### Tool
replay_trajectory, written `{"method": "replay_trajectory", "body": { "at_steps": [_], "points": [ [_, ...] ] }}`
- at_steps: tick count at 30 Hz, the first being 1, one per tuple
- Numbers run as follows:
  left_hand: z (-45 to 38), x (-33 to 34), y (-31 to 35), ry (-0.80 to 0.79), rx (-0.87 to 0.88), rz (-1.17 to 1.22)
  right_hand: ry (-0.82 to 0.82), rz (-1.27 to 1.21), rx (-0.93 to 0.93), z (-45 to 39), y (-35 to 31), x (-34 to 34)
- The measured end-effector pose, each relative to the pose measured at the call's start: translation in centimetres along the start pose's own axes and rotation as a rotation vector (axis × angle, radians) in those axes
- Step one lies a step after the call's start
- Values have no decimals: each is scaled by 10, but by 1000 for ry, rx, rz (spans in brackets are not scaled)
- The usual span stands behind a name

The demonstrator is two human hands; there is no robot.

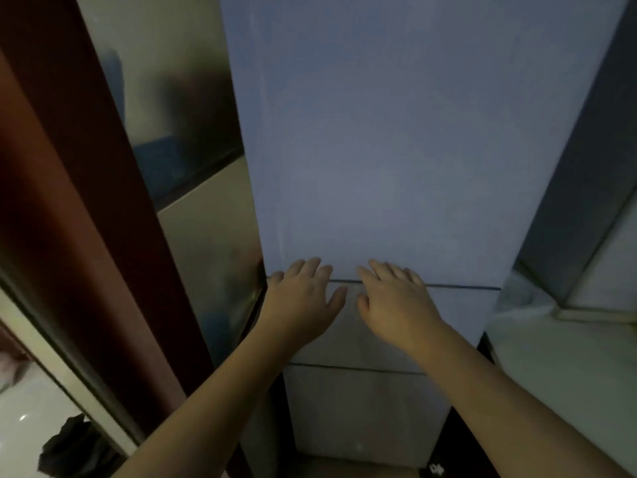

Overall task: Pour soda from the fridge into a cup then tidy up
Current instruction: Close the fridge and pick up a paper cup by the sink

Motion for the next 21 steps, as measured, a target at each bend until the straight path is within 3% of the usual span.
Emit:
{"method": "replay_trajectory", "body": {
  "at_steps": [9,21],
  "points": [
    [60,-6,20,-33,122,44,-21,8,236,86,-11,-12],
    [115,15,122,-160,369,108,-34,129,481,208,33,-36]
  ]
}}
Point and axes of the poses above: each hand's wrist, its own z-axis away from the middle knuckle, its own x-axis out of the palm, y = z × x, the point moved 9 cm from there along -z, towards the middle knuckle, and after that the axes turned 13 degrees about z, right-handed, at the moved point
